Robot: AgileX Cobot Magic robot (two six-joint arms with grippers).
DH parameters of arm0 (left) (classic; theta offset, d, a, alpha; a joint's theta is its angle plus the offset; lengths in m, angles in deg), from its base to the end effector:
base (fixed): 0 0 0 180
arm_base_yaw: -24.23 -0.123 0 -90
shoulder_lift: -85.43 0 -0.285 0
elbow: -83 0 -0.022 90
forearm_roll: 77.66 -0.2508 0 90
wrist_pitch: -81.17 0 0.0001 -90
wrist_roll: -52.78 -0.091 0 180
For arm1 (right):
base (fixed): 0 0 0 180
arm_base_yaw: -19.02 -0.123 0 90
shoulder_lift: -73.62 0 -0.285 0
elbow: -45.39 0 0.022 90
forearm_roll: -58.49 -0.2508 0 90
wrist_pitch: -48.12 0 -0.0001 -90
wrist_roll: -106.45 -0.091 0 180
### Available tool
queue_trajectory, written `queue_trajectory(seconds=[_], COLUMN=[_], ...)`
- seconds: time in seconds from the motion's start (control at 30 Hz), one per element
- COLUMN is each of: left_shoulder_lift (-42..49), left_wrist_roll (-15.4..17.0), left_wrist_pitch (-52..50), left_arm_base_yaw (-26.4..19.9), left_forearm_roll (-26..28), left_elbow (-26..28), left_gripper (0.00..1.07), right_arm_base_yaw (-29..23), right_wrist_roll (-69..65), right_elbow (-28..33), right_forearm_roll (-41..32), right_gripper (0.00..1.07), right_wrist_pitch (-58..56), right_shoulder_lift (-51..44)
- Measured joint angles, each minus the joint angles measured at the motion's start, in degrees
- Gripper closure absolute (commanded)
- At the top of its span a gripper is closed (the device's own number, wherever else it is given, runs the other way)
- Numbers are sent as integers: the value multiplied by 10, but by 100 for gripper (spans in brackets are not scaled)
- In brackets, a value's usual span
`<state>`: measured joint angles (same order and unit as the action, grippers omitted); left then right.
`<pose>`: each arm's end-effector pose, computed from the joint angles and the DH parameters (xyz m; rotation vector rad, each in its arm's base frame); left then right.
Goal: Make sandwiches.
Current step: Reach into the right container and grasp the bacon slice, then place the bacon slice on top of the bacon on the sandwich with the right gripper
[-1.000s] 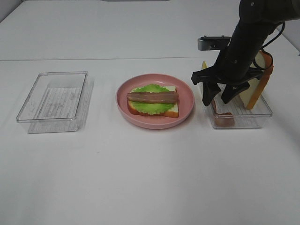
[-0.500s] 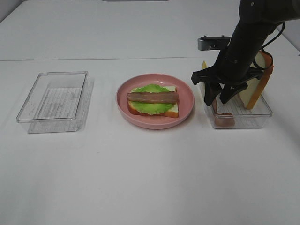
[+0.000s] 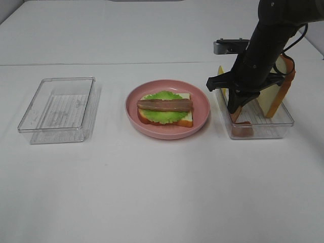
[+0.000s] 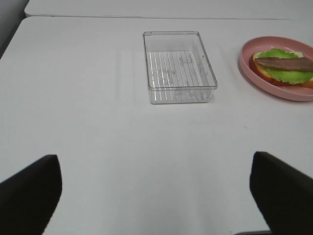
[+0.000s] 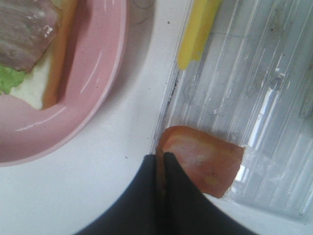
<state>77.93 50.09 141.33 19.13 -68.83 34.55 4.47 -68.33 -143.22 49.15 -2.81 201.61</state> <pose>-0.0048 -0.0126 0.2795 -0.0357 2.0181 -0.0976 0.4041 0.1167 0.1548 -0.3754 2.9526 0.2214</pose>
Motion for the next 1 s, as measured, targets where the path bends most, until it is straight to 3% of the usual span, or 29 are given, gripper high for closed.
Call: queue_trajectory(seconds=[0.3,0.37,0.67,0.73,1.0], left_shoulder_lift=[0,0,0,0,0], left_wrist_roll=[0,0,0,0,0], left_wrist_pitch=[0,0,0,0,0], left_arm_base_yaw=[0,0,0,0,0], left_forearm_roll=[0,0,0,0,0], left_elbow=[0,0,0,0,0], left_gripper=[9,9,9,9,9], right_arm_base_yaw=[0,0,0,-9,-64], right_wrist_roll=[0,-11,-10,21,49], right_elbow=[-1,-13,-56,-63,-63], right_forearm_roll=[-22,-60,-149,-221,-278], right_gripper=[107,107,107,107,107], right_wrist_pitch=[-39,-62,-60,-19,64], right_shoulder_lift=[-23,-83,-151,-152,-114])
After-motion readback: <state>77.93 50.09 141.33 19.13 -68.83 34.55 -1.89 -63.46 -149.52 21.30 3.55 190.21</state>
